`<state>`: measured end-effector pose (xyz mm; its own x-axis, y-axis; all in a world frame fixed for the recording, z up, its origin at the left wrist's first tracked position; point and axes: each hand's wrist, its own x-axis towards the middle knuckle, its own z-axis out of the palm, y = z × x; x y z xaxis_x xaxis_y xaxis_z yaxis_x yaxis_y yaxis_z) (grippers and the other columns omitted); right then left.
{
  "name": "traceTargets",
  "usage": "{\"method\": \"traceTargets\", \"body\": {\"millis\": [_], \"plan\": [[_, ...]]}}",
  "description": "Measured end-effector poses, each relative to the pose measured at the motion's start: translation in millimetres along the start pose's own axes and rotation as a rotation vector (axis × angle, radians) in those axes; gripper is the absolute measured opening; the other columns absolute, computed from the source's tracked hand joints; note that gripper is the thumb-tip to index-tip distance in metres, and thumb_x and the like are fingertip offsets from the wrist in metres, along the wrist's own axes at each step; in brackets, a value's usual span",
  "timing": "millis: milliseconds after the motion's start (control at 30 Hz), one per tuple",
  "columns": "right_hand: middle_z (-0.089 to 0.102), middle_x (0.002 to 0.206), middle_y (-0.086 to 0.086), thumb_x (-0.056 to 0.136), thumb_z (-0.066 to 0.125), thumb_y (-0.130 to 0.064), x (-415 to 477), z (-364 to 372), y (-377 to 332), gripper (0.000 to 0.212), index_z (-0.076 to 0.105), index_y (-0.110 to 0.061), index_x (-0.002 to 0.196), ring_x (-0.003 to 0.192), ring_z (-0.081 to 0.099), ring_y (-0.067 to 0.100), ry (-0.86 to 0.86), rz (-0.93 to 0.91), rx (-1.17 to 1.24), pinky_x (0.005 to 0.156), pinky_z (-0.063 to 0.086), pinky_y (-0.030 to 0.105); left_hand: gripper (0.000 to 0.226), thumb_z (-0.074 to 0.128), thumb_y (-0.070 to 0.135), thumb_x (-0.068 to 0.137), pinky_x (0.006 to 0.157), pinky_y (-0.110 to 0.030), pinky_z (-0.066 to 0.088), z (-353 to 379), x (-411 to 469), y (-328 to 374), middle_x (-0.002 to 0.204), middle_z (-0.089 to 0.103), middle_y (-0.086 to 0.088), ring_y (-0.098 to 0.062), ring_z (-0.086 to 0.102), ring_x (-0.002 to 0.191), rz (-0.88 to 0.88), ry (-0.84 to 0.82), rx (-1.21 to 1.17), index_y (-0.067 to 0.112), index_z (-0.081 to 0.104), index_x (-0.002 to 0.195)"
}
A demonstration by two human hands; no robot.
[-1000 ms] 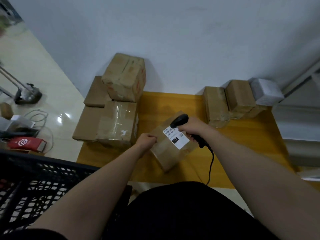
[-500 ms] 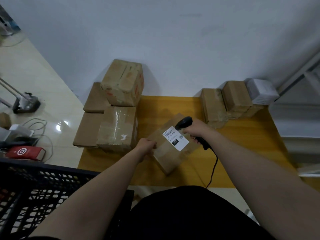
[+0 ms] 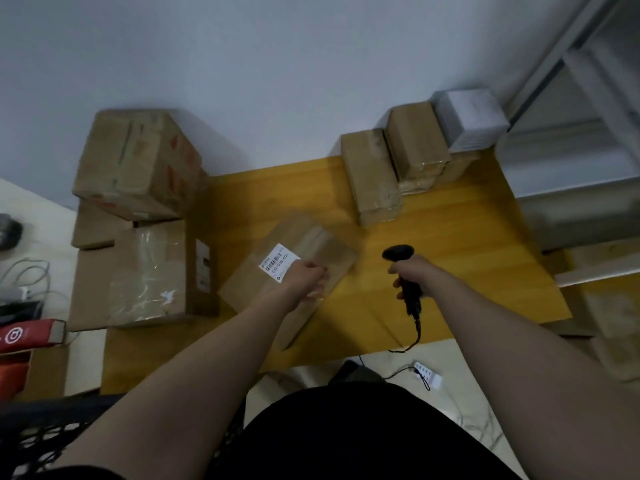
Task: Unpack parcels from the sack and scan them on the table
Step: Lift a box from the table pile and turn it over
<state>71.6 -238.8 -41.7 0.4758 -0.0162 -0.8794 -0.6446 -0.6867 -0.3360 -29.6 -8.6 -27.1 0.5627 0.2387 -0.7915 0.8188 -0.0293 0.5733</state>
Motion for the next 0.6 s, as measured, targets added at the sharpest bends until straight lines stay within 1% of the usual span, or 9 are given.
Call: {"method": "traceTargets", "body": {"millis": [67, 133, 233, 267, 333, 400, 500, 533, 600], "plan": [[0.06, 0.106, 0.019, 0.101, 0.064, -0.018, 15.1, -5.0, 6.0, 0.034, 0.046, -0.006, 0.127, 0.078, 0.065, 0.036, 0.003, 0.028, 0.029, 0.062, 0.052, 0.042, 0.025, 0.052, 0.012, 0.1, 0.078, -0.046, 0.059, 8.8, 5.9, 7.1, 0.109, 0.072, -0.007, -0.024, 0.067, 0.088, 0.011, -0.001, 0.017, 0.011, 0.068, 0.119], [0.057, 0.111, 0.02, 0.102, 0.063, -0.017, 35.0, -9.9, 6.1, 0.033, 0.048, -0.004, 0.129, 0.086, 0.063, 0.038, 0.02, 0.063, 0.056, 0.068, 0.052, 0.045, 0.022, 0.051, 0.01, 0.099, 0.066, -0.043, 0.056, 14.2, 16.8, 13.3, 0.099, 0.07, -0.011, -0.028, 0.065, 0.081, 0.0, -0.005, 0.032, 0.013, 0.068, 0.113], [0.057, 0.11, 0.02, 0.102, 0.059, -0.015, 56.4, -10.6, 1.3, 0.031, 0.053, -0.003, 0.129, 0.094, 0.06, 0.038, 0.016, 0.11, 0.059, 0.078, 0.052, 0.049, 0.021, 0.048, 0.004, 0.097, 0.052, -0.034, 0.041, 18.2, 29.5, 11.6, 0.089, 0.063, -0.019, -0.025, 0.054, 0.063, -0.041, 0.003, -0.034, 0.013, 0.066, 0.104], [0.057, 0.111, 0.019, 0.102, 0.058, -0.015, 62.3, -9.2, -0.3, 0.031, 0.054, -0.003, 0.129, 0.096, 0.059, 0.038, 0.008, 0.117, 0.048, 0.083, 0.052, 0.05, 0.02, 0.049, 0.004, 0.097, 0.053, -0.035, 0.044, 19.6, 33.4, 9.7, 0.09, 0.066, -0.02, -0.024, 0.055, 0.062, -0.045, 0.041, -0.061, 0.014, 0.065, 0.102], [0.058, 0.114, 0.02, 0.101, 0.057, -0.015, 70.4, -3.3, -3.3, 0.031, 0.054, -0.002, 0.129, 0.1, 0.058, 0.038, 0.007, 0.127, 0.036, 0.088, 0.051, 0.051, 0.018, 0.053, 0.007, 0.097, 0.065, -0.039, 0.055, 19.7, 39.5, 4.7, 0.097, 0.075, -0.013, -0.021, 0.066, 0.071, -0.012, 0.185, -0.042, 0.015, 0.066, 0.106], [0.058, 0.112, 0.019, 0.101, 0.057, -0.013, 77.6, 4.7, -4.6, 0.032, 0.053, -0.001, 0.13, 0.098, 0.057, 0.036, 0.022, 0.125, 0.039, 0.081, 0.048, 0.047, 0.019, 0.053, 0.009, 0.097, 0.071, -0.035, 0.057, 15.8, 43.6, -0.4, 0.093, 0.076, -0.005, -0.018, 0.071, 0.082, 0.032, 0.294, 0.001, 0.016, 0.065, 0.11], [0.052, 0.091, 0.013, 0.101, 0.053, -0.008, 83.3, 15.7, -3.9, 0.034, 0.052, -0.001, 0.134, 0.077, 0.05, 0.027, 0.083, 0.144, 0.031, 0.065, 0.042, 0.039, 0.013, 0.051, 0.017, 0.101, 0.067, -0.03, 0.055, 4.8, 48.6, -2.4, 0.094, 0.071, 0.004, -0.017, 0.07, 0.086, 0.057, 0.399, 0.048, 0.022, 0.062, 0.108], [0.051, 0.09, 0.012, 0.1, 0.053, -0.008, 84.2, 19.2, -3.6, 0.04, 0.05, -0.001, 0.139, 0.072, 0.048, 0.025, 0.109, 0.15, 0.024, 0.058, 0.041, 0.036, 0.012, 0.052, 0.019, 0.102, 0.066, -0.03, 0.054, -0.4, 50.0, -2.5, 0.097, 0.068, 0.003, -0.017, 0.068, 0.086, 0.055, 0.433, 0.074, 0.023, 0.06, 0.109], [0.057, 0.112, 0.017, 0.1, 0.055, -0.01, 82.8, 27.0, -6.8, 0.057, 0.035, -0.003, 0.153, 0.076, 0.052, 0.025, 0.159, 0.17, 0.06, 0.057, 0.044, 0.037, 0.017, 0.05, 0.021, 0.104, 0.068, -0.033, 0.058, -12.9, 51.7, -3.9, 0.107, 0.068, -0.003, -0.019, 0.068, 0.087, 0.048, 0.445, 0.104, 0.022, 0.058, 0.119]]}}
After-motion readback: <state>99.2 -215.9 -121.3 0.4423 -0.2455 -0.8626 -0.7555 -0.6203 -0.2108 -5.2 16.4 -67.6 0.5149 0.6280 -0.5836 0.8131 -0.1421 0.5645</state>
